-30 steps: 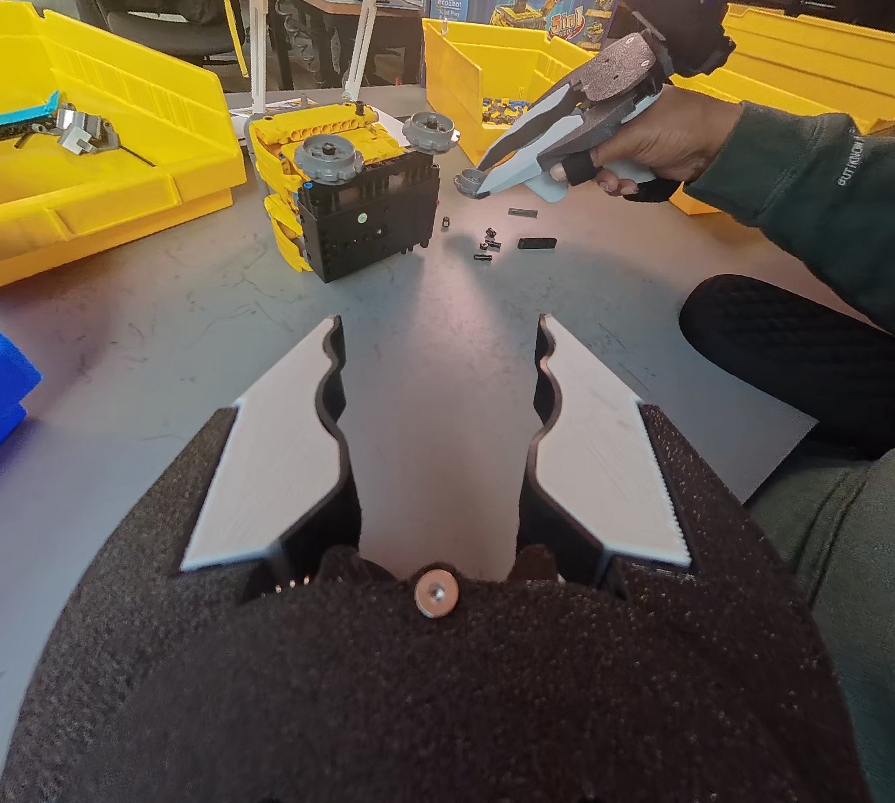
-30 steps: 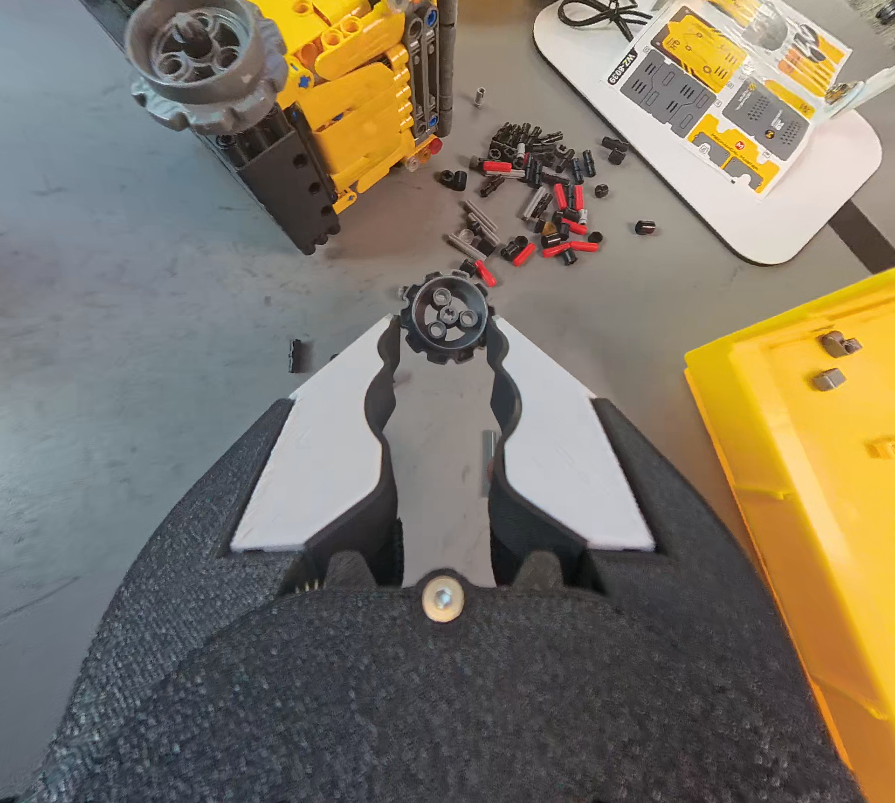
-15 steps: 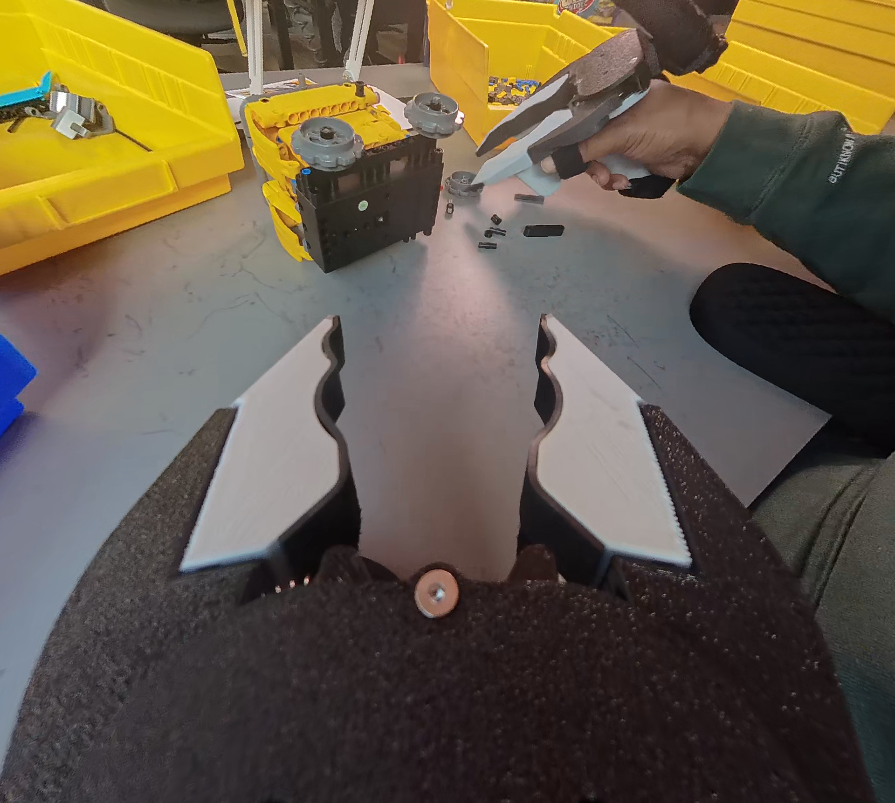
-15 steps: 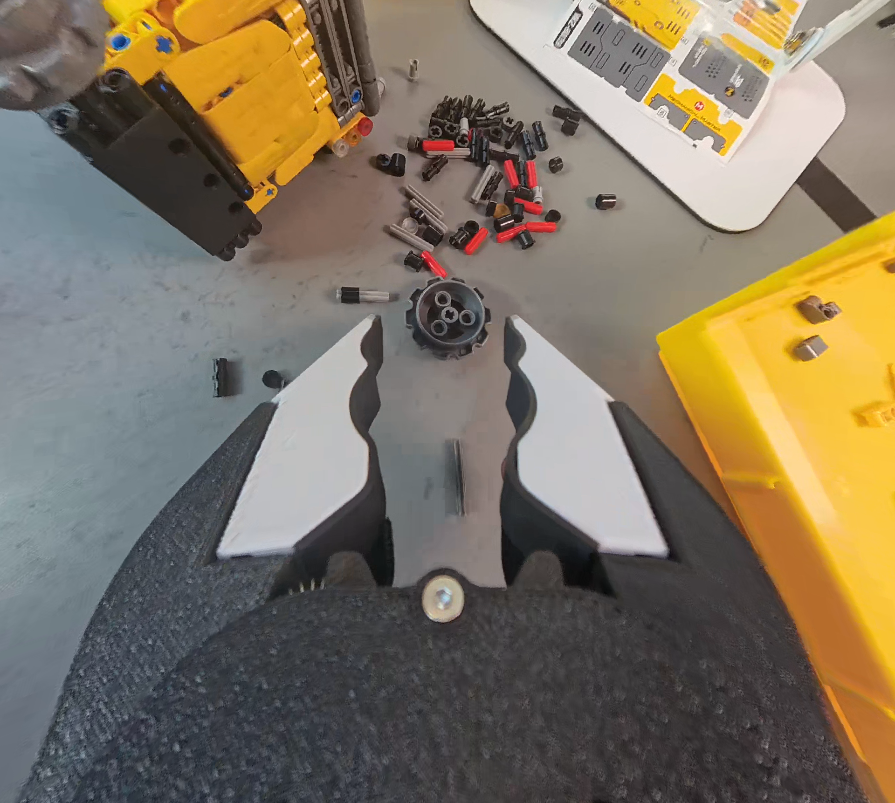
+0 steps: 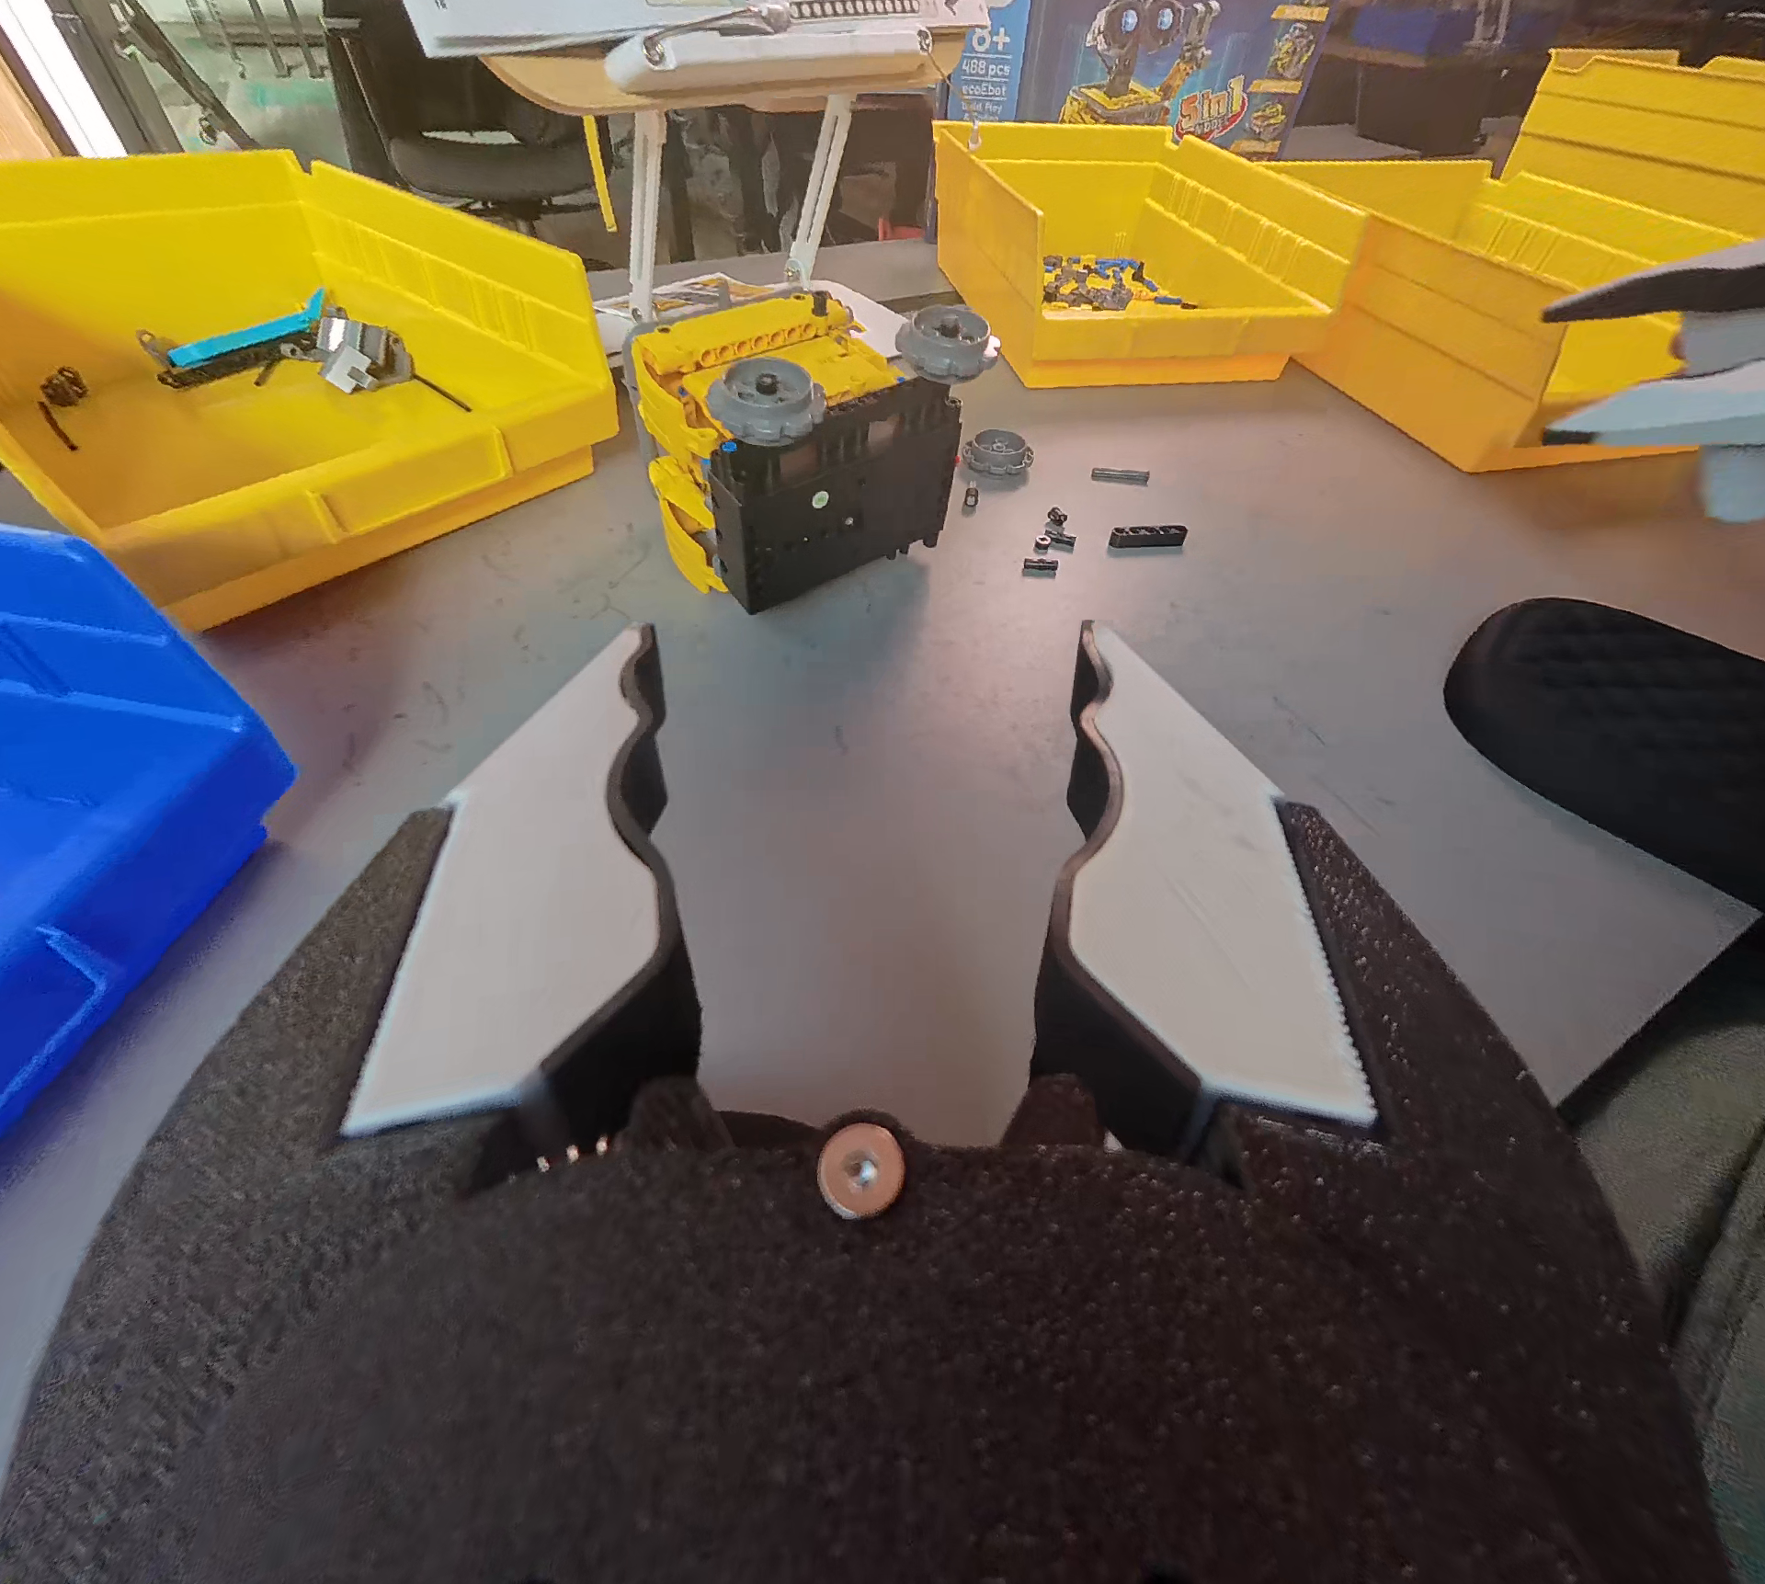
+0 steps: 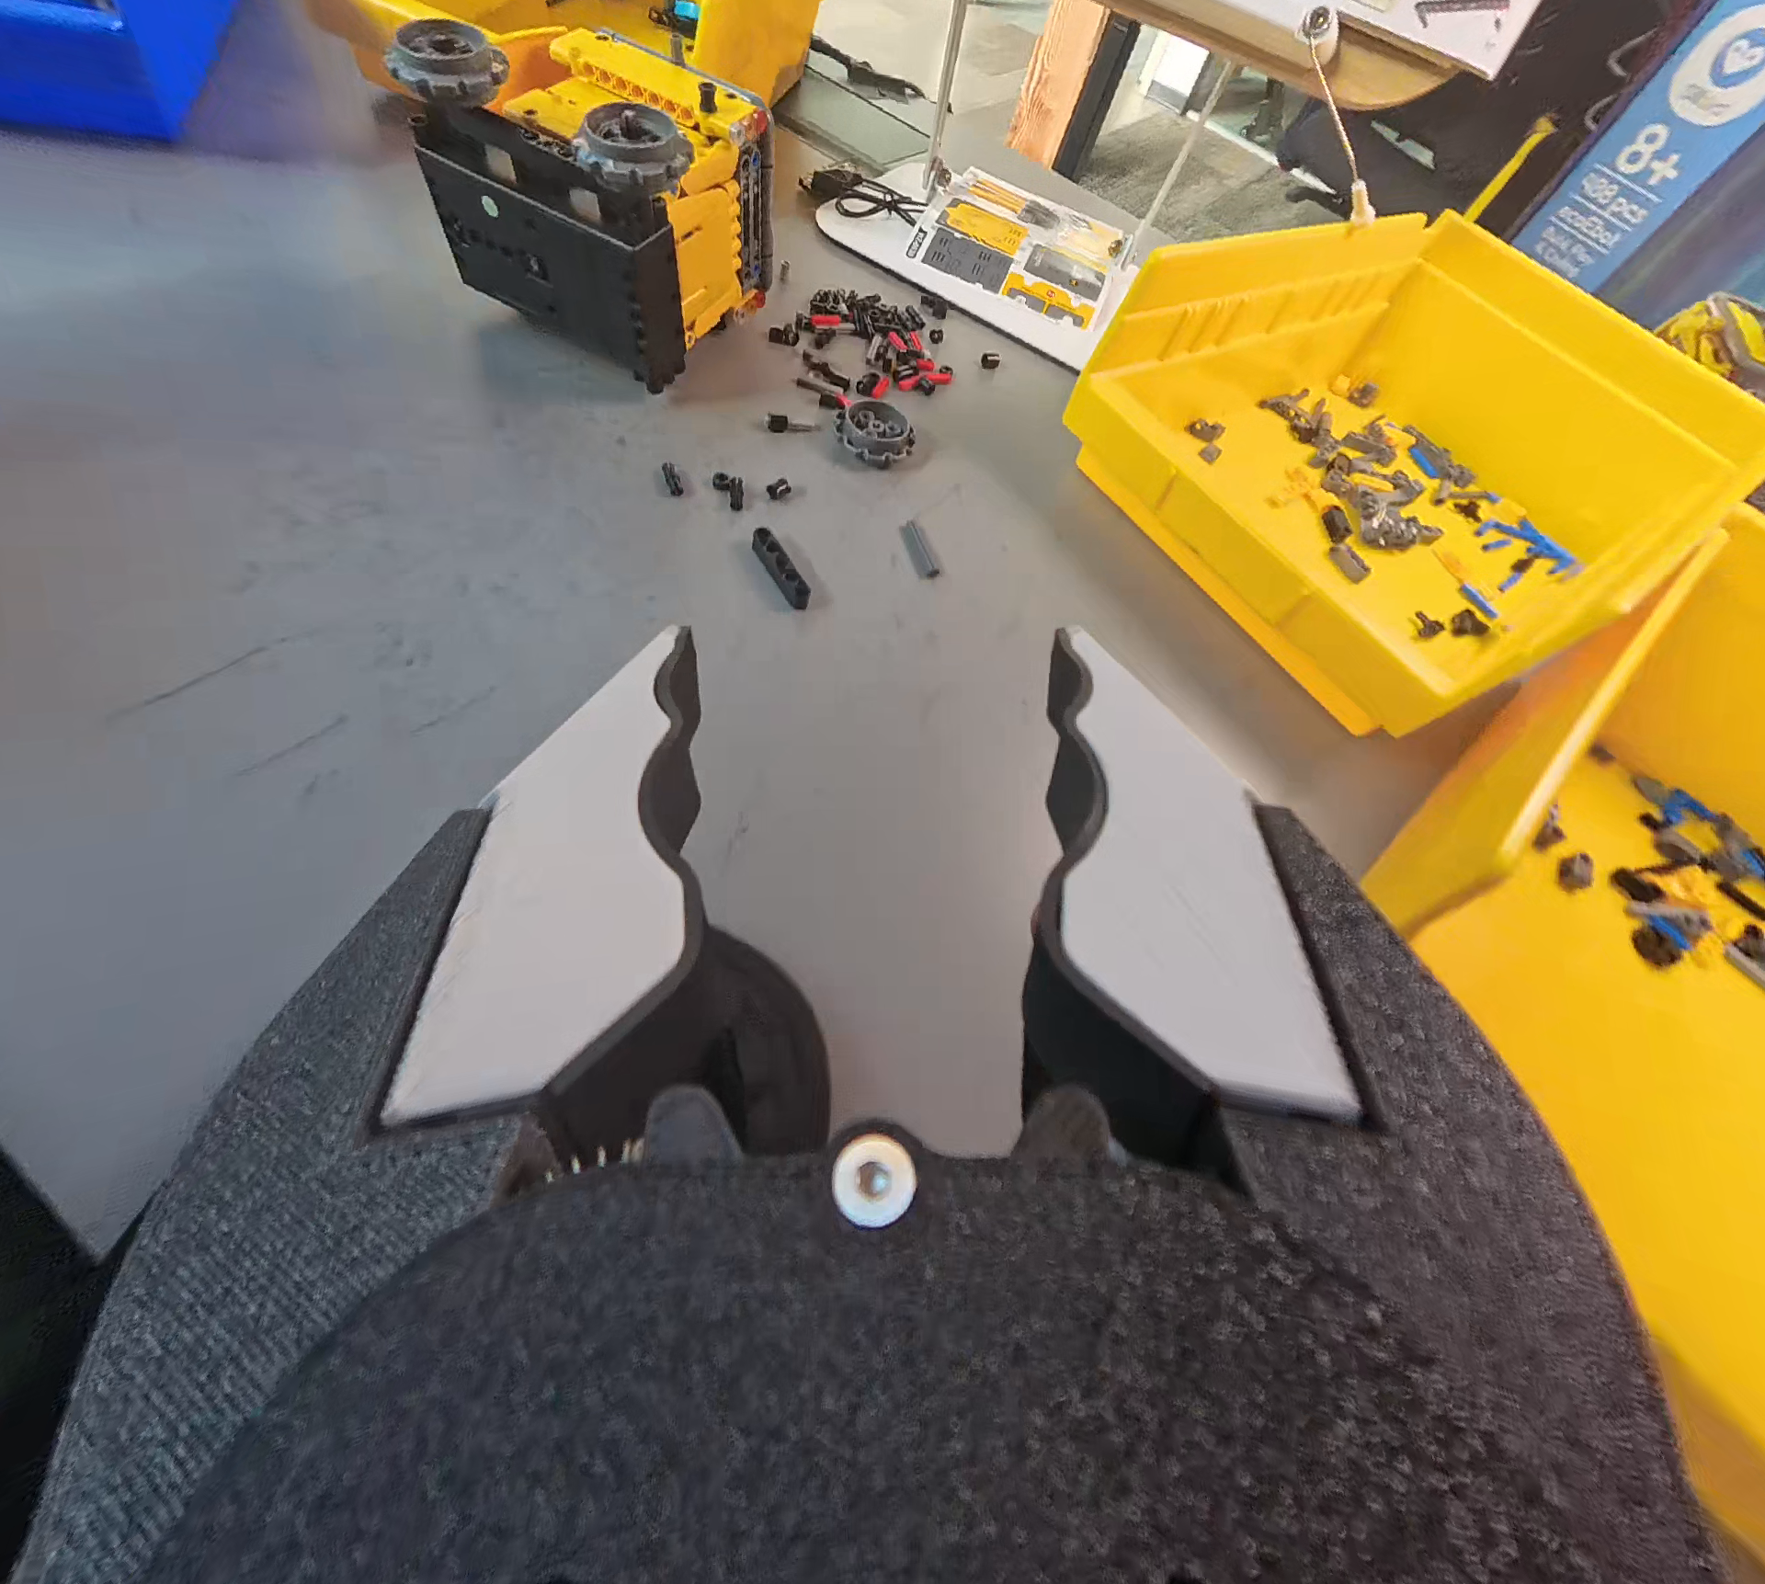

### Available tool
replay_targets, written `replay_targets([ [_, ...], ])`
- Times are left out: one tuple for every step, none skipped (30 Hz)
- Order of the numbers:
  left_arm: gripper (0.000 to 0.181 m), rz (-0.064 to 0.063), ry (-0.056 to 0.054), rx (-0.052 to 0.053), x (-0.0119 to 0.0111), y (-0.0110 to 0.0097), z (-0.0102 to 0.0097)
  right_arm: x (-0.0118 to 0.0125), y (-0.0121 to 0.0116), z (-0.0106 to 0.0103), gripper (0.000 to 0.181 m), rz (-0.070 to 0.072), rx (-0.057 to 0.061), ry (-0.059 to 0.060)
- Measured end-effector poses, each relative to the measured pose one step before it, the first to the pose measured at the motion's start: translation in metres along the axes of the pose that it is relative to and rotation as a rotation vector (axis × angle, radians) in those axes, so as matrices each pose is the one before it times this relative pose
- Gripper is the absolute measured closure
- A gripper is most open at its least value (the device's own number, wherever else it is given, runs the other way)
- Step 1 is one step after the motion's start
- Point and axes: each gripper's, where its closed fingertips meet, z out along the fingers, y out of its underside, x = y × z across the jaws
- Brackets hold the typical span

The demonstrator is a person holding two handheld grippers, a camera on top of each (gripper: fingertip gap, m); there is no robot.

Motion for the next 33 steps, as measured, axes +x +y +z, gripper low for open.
replay_targets([
  [0.096,0.0107,-0.0146,0.0063,-0.00355,-0.00301,-0.00040,-0.00434,0.00616,-0.00999,0.106,0.0140,-0.0035,-0.0018],
  [0.095,0.0070,-0.0122,0.0012,-0.00347,-0.00189,0.00018,-0.00441,0.00708,-0.00814,0.104,0.0156,-0.0085,-0.0036],
  [0.093,0.0026,-0.0094,-0.0056,-0.00332,-0.00015,0.00084,-0.00289,0.00739,-0.00660,0.103,0.0094,-0.0091,0.0043],
  [0.093,0.0002,-0.0098,-0.0072,-0.00348,0.00127,0.00127,-0.00036,0.00712,-0.00526,0.102,0.0080,-0.0066,0.0162],
  [0.093,0.0002,-0.0126,-0.0076,-0.00409,0.00295,0.00169,0.00038,0.00657,-0.00416,0.101,0.0126,-0.0012,0.0186],
  [0.093,-0.0014,-0.0124,-0.0145,-0.00397,0.00519,0.00229,-0.00005,0.00586,-0.00318,0.100,0.0219,0.0025,0.0117],
  [0.091,-0.0105,-0.0029,-0.0196,-0.00228,0.00565,0.00235,-0.00068,0.00496,-0.00239,0.100,0.0291,0.0073,0.0053],
  [0.091,-0.0104,0.0061,-0.0122,-0.00023,0.00287,0.00144,0.00042,0.00368,-0.00170,0.100,0.0288,0.0133,0.0087],
  [0.092,-0.0012,0.0014,0.0002,-0.00011,-0.00054,0.00030,0.00220,0.00282,-0.00047,0.101,0.0178,0.0136,0.0168],
  [0.094,0.0038,0.0000,0.0031,0.00022,-0.00133,0.00015,0.00288,0.00332,0.00116,0.101,0.0025,0.0030,0.0207],
  [0.094,0.0045,0.0052,-0.0050,0.00092,0.00028,0.00121,0.00234,0.00471,0.00223,0.101,-0.0070,-0.0120,0.0184],
  [0.093,0.0043,0.0080,-0.0141,0.00150,0.00215,0.00207,0.00051,0.00426,0.00231,0.100,-0.0087,-0.0142,0.0097],
  [0.092,0.0046,0.0051,-0.0149,0.00113,0.00235,0.00194,-0.00104,0.00282,0.00170,0.100,-0.0043,-0.0093,0.0020],
  [0.092,0.0046,0.0003,-0.0080,0.00052,0.00137,0.00136,-0.00060,0.00175,0.00088,0.100,-0.0059,-0.0075,0.0037],
  [0.092,0.0031,-0.0016,-0.0019,0.00017,0.00019,0.00077,0.00092,0.00019,0.00012,0.099,-0.0101,-0.0023,0.0105],
  [0.092,0.0013,-0.0009,-0.0005,-0.00001,0.00002,0.00044,0.00078,-0.00074,-0.00021,0.099,-0.0087,0.0009,0.0075],
  [0.092,0.0004,0.0001,-0.0021,0.00013,0.00011,0.00041,-0.00052,-0.00090,-0.00007,0.099,-0.0038,0.0007,-0.0028],
  [0.092,0.0018,0.0001,-0.0027,0.00041,0.00023,0.00028,-0.00150,-0.00154,-0.00005,0.099,-0.0010,0.0014,-0.0085],
  [0.092,0.0055,-0.0023,-0.0004,0.00055,-0.00054,-0.00010,-0.00249,-0.00270,0.00006,0.100,-0.0045,0.0038,-0.0103],
  [0.093,0.0093,-0.0051,0.0016,0.00097,-0.00124,0.00006,-0.00391,-0.00426,0.00006,0.102,-0.0097,0.0069,-0.0152],
  [0.095,0.0112,-0.0025,0.0010,0.00225,-0.00174,0.00043,-0.00583,-0.00757,0.00027,0.103,-0.0074,0.0193,-0.0216],
  [0.098,0.0095,0.0047,0.0004,0.00410,-0.00200,0.00129,-0.00863,-0.01061,0.00062,0.106,-0.0038,0.0314,-0.0325],
  [0.104,0.0073,0.0161,0.0003,0.00667,-0.00236,0.00227,-0.01208,-0.01200,0.00130,0.111,-0.0091,0.0324,-0.0474],
  [0.113,0.0083,0.0269,-0.0032,0.00883,-0.00183,0.00342,-0.01387,-0.01345,0.00204,0.116,-0.0131,0.0365,-0.0508],
  [0.123,0.0147,0.0247,-0.0103,0.00902,-0.00098,0.00511,-0.01303,-0.01498,0.00321,0.119,-0.0105,0.0414,-0.0423],
  [0.130,0.0243,0.0045,-0.0187,0.00643,0.00031,0.00674,-0.01469,-0.01546,0.00386,0.126,-0.0133,0.0431,-0.0508],
  [0.138,0.0349,-0.0095,-0.0265,0.00468,0.00112,0.00797,-0.01715,-0.01569,0.00484,0.134,-0.0174,0.0422,-0.0651],
  [0.153,0.0420,-0.0037,-0.0292,0.00572,0.00139,0.00847,-0.01674,-0.01607,0.00580,0.142,-0.0158,0.0447,-0.0625],
  [0.165,0.0375,0.0035,-0.0207,0.00648,-0.00036,0.00843,-0.01587,-0.01584,0.00705,0.150,-0.0131,0.0433,-0.0570],
  [0.175,0.0278,0.0031,-0.0119,0.00577,-0.00185,0.00826,-0.01588,-0.01422,0.00791,0.158,-0.0159,0.0354,-0.0588],
  [0.181,0.0250,0.0007,-0.0141,0.00452,-0.00156,0.00810,-0.01549,-0.01259,0.00862,0.166,-0.0217,0.0286,-0.0584],
  [0.181,0.0267,-0.0113,-0.0206,0.00196,-0.00037,0.00804,-0.01401,-0.01064,0.00883,0.171,-0.0266,0.0208,-0.0513],
  [0.181,0.0331,-0.0287,-0.0255,-0.00092,0.00090,0.00758,-0.01188,-0.00799,0.00900,0.176,-0.0271,0.0098,-0.0430],
])
